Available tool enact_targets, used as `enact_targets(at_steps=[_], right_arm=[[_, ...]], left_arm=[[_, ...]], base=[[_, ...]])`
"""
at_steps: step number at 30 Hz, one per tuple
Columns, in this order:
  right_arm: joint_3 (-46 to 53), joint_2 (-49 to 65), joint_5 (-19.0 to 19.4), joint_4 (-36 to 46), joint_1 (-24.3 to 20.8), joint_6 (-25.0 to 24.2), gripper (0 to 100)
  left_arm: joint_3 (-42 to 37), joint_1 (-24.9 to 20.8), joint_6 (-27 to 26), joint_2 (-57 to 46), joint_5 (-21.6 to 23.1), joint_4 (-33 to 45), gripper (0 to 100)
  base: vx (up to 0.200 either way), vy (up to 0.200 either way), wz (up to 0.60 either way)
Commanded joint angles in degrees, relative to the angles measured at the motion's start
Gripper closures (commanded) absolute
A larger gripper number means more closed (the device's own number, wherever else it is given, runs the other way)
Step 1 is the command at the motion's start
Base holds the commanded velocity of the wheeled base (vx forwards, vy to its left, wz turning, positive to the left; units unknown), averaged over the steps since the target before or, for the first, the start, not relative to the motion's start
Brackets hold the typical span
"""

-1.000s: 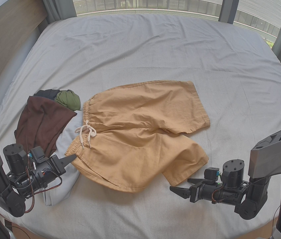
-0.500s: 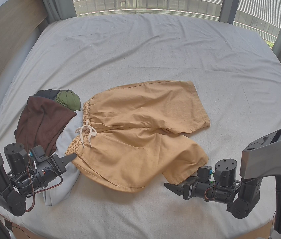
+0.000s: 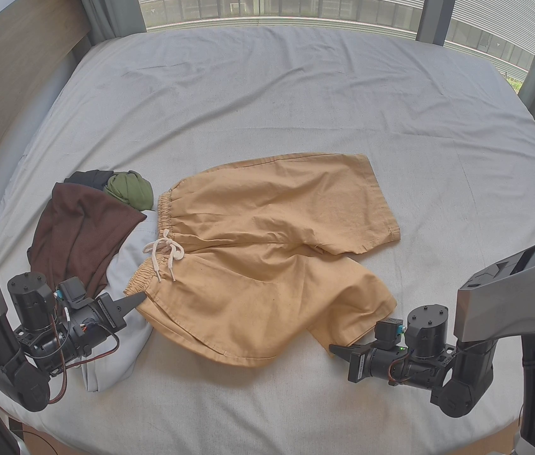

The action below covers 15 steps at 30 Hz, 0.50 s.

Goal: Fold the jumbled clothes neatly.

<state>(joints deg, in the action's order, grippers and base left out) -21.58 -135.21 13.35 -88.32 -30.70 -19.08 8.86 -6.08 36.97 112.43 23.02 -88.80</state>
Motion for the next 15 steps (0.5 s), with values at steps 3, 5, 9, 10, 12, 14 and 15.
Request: enact_targets(at_steps=[3,5,9,10,12,14,15], right_arm=[[5.7,4.4,-0.6,0.0,0.3,0.1,100],[7.9,6.5,-0.6,0.0,0.7,0.2,100],[11.9,11.5,-0.3,0.2,1.5,0.1,100],[13.0,12.5,-0.3,0.2,1.8,0.1,100],[14.8,13.7,-0.2,0.3,2.6,0.2,100],[16.2,14.3,-0.2,0.2,3.4,0.3,100],[17.2,14.6,-0.1,0.2,4.0,0.4,100]], left_arm=[[-0.1,-0.2,0.0,0.2,0.0,0.0,100],[-0.1,-0.2,0.0,0.2,-0.1,0.0,100],[-0.4,-0.2,0.0,0.2,-0.1,0.0,100],[-0.6,-0.2,-0.1,0.2,-0.1,0.0,100],[-0.8,-0.1,-0.1,0.5,-0.1,0.0,100],[-0.8,0.0,-0.2,1.0,-0.2,0.0,100],[-0.8,0.0,-0.6,1.4,-0.3,0.0,100]], base=[[0.000,0.000,0.00],[0.000,0.000,0.00],[0.000,0.000,0.00],[0.000,0.000,0.00],[0.000,0.000,0.00],[0.000,0.000,0.00],[0.000,0.000,0.00]])
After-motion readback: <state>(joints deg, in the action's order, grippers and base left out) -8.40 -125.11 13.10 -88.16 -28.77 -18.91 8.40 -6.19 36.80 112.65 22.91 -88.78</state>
